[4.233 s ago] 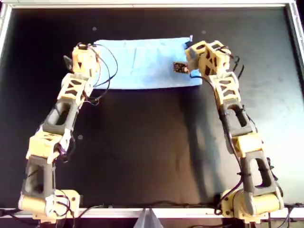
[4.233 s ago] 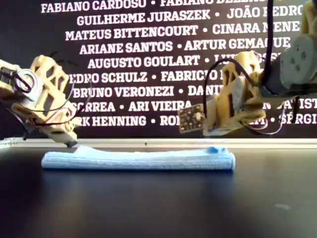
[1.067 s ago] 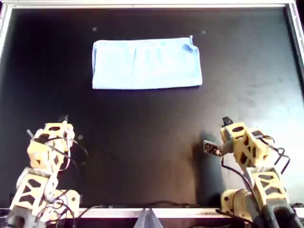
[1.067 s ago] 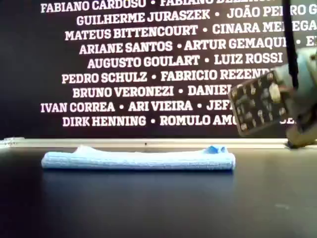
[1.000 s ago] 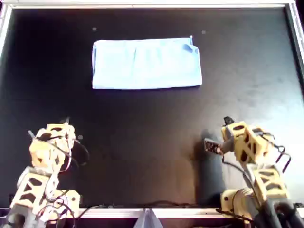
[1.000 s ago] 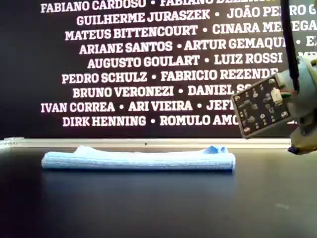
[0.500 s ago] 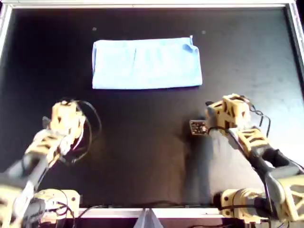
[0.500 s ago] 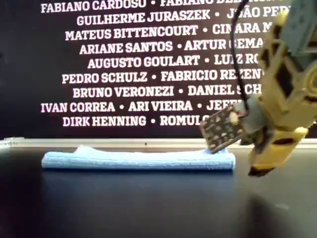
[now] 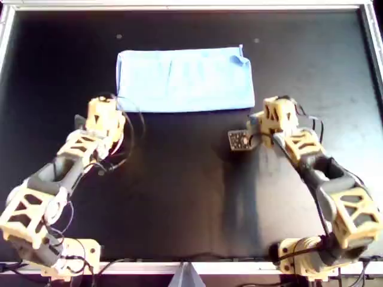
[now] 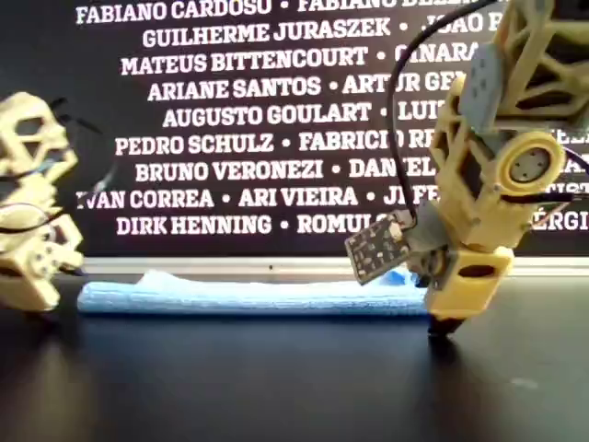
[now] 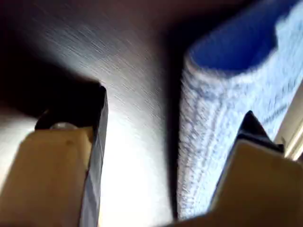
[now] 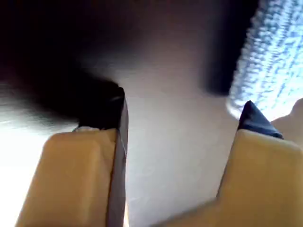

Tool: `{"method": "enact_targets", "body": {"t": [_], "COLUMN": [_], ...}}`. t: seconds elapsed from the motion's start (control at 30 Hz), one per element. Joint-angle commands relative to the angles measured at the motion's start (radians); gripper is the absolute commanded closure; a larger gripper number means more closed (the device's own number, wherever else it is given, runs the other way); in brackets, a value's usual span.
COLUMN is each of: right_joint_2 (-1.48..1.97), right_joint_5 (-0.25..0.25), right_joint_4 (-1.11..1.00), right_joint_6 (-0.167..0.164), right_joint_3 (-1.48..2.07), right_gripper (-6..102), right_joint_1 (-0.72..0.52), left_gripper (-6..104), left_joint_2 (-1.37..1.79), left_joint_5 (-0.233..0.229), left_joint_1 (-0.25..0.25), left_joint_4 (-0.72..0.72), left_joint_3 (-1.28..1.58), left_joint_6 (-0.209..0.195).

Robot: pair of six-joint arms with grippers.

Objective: Fold a cloth

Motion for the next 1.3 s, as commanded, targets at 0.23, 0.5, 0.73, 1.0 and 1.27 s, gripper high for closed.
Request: {"method": "enact_targets", "body": {"t": [0.23, 0.5, 0.73, 1.0, 1.27], "right_joint_2": [-0.137, -0.206, -0.222, -0.29, -0.296], "right_joint_5": [0.002, 0.002, 0.002, 0.0, 0.0], "right_joint_4": [0.067, 0.069, 0.069, 0.069, 0.069], "right_joint_6": [-0.002, -0.002, -0.009, -0.011, -0.014], "right_joint_3": [-0.305, -0.405, -0.422, -0.525, -0.531], "right_gripper": [1, 1, 1, 3, 24], "right_joint_1": [0.006, 0.008, 0.008, 0.009, 0.011], "left_gripper": [0, 0, 0, 0, 0], "left_joint_2": [-0.16, -0.218, -0.258, -0.258, -0.258], "left_joint_5": [-0.009, -0.009, -0.009, -0.009, -0.009], "left_joint_1": [-0.038, -0.037, -0.034, -0.034, -0.034], "left_joint_4": [-0.014, -0.014, -0.014, -0.014, -0.014], "left_joint_3": [-0.23, -0.308, -0.356, -0.356, -0.357], "left_joint_6": [-0.008, 0.005, 0.0, -0.005, 0.003]}}
